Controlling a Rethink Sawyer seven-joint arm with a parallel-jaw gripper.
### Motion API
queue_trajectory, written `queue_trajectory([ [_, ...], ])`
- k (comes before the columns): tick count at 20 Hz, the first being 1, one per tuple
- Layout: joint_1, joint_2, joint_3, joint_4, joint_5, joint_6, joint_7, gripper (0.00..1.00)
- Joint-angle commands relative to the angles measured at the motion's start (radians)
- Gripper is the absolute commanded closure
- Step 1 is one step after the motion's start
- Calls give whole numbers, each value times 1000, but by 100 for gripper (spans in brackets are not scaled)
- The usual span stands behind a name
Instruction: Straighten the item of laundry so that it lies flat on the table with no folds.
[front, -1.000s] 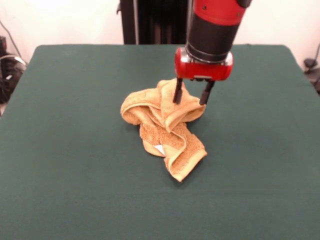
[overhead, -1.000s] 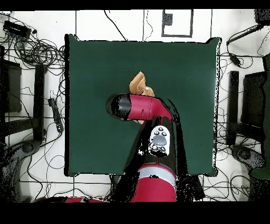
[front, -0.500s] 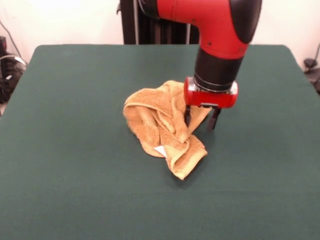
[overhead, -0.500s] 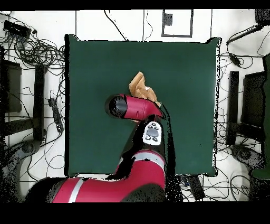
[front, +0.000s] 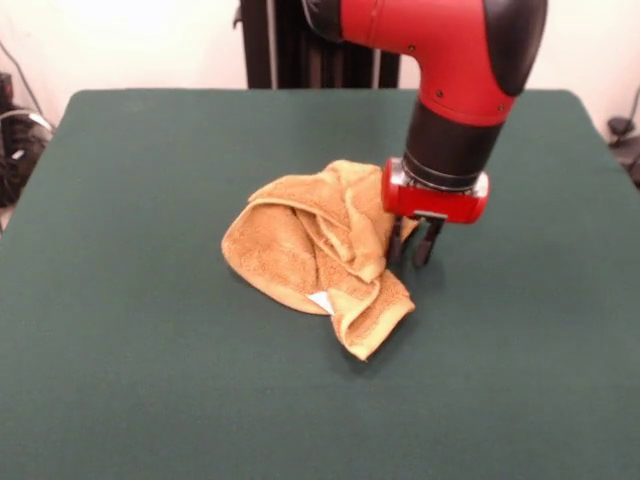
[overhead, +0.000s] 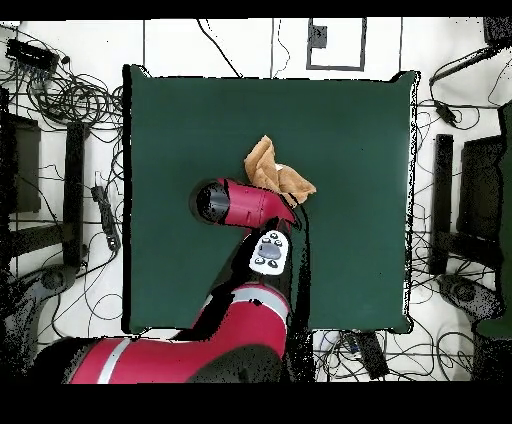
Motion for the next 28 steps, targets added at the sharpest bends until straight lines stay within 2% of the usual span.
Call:
queue_trajectory([
  [1,38,130,48,107,57,-23,306,100],
  [13,65,108,12,120,95,43,282,100],
  [14,71,109,7,119,93,27,279,0],
  [18,62,85,17,120,91,-1,268,0],
  [22,57,23,6,109,85,97,232,0],
  [28,64,-69,-11,131,74,165,210,0],
])
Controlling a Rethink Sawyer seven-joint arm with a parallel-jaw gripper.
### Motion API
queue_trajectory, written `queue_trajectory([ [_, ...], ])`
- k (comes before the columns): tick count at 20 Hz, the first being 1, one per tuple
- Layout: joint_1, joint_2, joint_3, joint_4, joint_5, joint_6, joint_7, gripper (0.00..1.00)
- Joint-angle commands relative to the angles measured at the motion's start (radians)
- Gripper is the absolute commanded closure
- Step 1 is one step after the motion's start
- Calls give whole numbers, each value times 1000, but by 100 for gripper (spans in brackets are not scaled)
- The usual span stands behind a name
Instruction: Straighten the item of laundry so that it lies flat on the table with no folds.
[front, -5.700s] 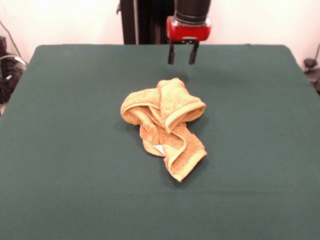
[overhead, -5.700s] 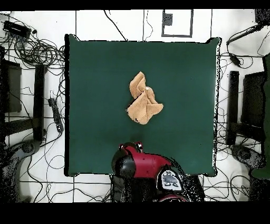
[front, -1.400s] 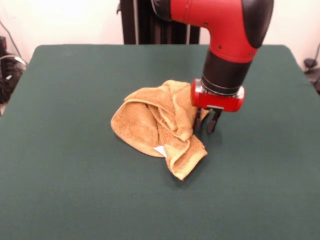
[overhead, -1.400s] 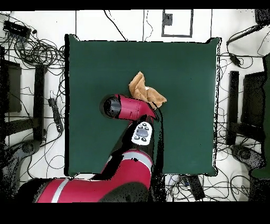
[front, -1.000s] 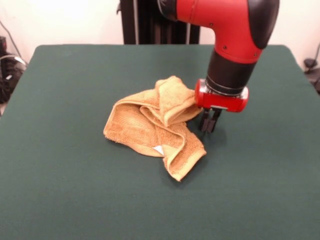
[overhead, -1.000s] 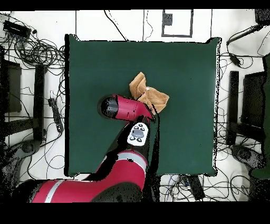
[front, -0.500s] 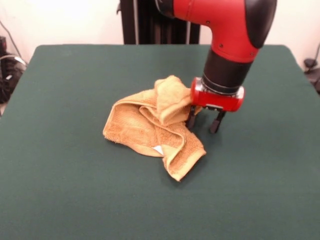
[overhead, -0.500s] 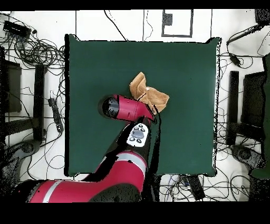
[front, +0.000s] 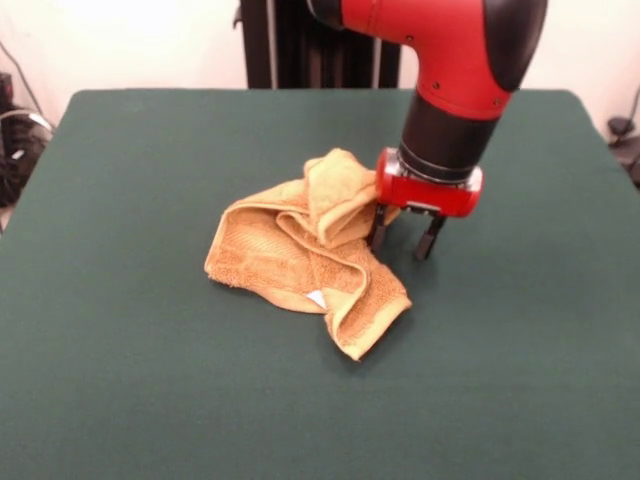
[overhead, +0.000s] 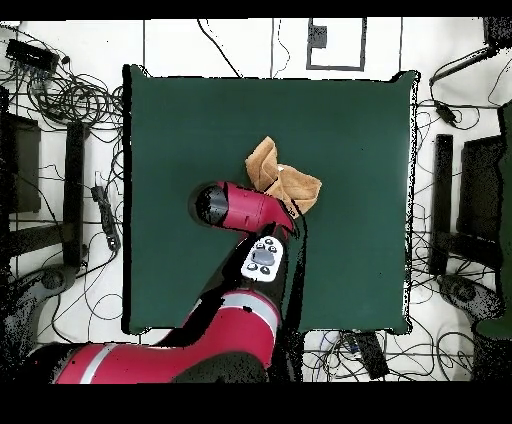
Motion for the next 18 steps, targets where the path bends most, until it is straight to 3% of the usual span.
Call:
queue_trajectory([
  [1,29,-87,51,104,15,172,207,0],
  [6,41,-177,35,106,12,284,205,0],
  [14,6,-305,51,138,-2,363,159,0],
  [18,9,-310,-8,147,-62,401,142,0],
])
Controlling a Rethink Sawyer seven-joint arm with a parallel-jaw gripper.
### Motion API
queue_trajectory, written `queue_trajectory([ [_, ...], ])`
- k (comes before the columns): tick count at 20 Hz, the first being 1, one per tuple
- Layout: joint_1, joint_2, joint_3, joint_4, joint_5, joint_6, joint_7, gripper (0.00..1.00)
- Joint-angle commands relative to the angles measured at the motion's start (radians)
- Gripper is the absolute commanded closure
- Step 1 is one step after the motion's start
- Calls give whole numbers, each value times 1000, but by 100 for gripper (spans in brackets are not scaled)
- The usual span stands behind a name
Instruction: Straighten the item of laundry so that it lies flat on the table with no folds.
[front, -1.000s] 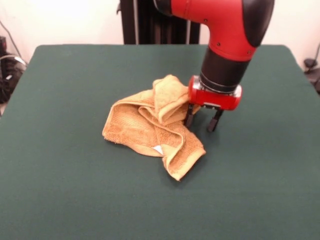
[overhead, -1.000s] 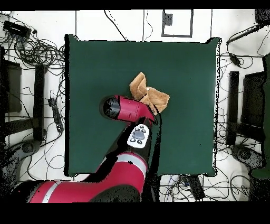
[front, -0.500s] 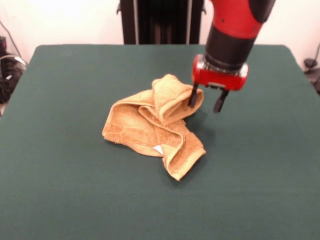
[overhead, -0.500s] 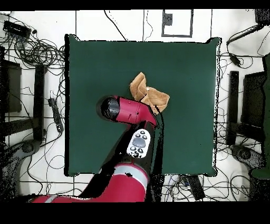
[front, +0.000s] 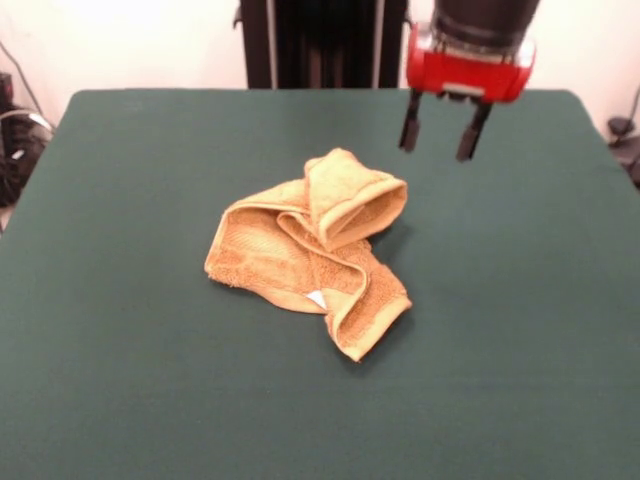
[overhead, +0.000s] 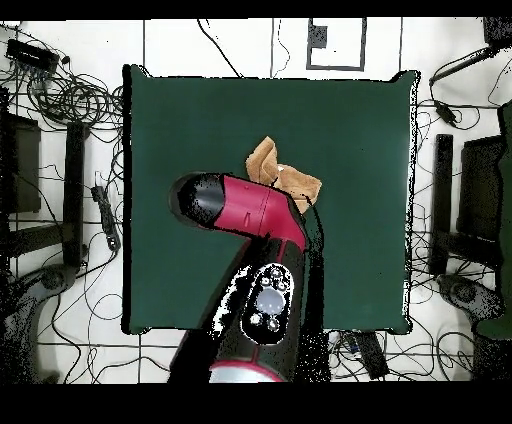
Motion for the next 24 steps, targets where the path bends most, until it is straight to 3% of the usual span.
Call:
queue_trajectory([
  [1,3,-28,-12,99,-77,142,135,0],
  [5,24,16,-64,97,-137,147,145,0],
  [12,-10,25,-31,128,-149,90,159,0],
  [15,-32,37,13,170,-104,-16,215,0],
  [20,-83,48,122,274,-12,-305,299,0],
  [24,-103,51,145,295,-5,-370,279,0],
])
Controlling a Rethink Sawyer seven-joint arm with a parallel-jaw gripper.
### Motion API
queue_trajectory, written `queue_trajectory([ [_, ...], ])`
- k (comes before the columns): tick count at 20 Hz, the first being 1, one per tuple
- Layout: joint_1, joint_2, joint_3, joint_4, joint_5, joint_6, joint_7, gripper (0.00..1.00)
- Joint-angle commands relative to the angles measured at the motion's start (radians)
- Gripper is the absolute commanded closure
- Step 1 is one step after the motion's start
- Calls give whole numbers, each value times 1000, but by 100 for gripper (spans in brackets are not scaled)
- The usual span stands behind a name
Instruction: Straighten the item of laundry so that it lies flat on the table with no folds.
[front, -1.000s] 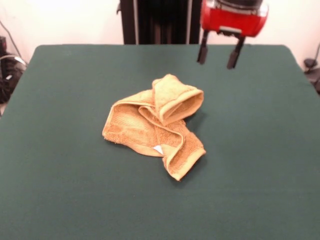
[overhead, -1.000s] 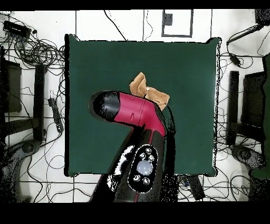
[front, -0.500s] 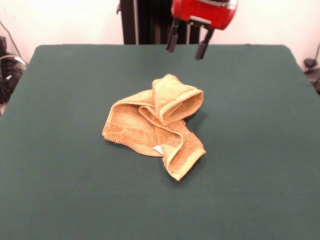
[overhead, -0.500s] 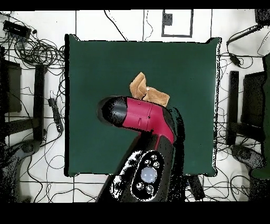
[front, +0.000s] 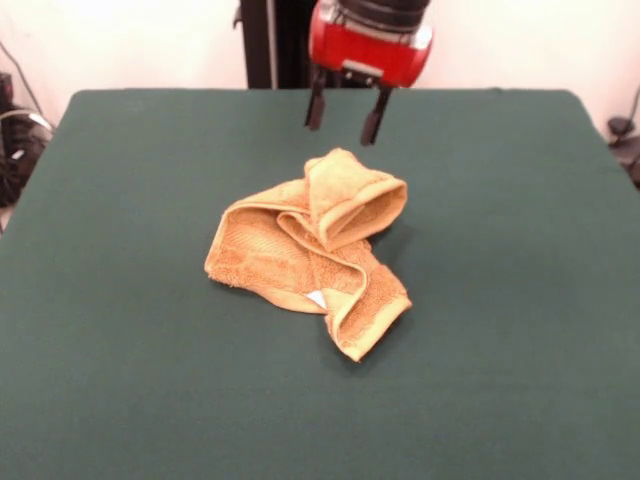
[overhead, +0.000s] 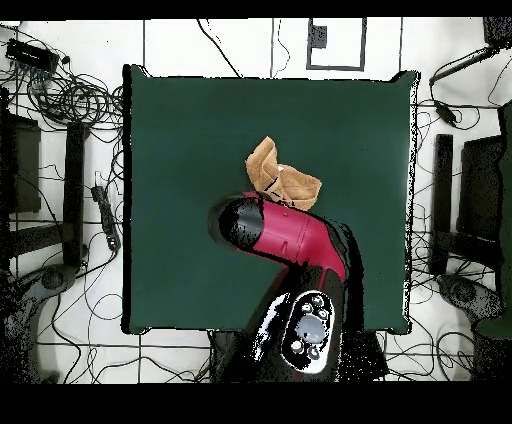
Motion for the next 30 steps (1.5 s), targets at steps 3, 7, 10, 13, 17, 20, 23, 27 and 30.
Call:
queue_trajectory([
  [3,-44,90,204,181,71,-217,266,0],
  [7,-40,77,202,182,85,-199,264,0],
  [10,4,42,150,151,89,-84,262,0],
  [13,48,4,94,113,83,57,272,0],
  [17,71,-23,66,89,79,132,282,0],
  [20,67,-45,66,75,73,169,268,0],
  [23,39,-41,96,67,63,143,225,0],
  [27,5,56,86,0,-17,142,136,0],
  [30,-4,88,85,-5,-27,104,134,0],
])
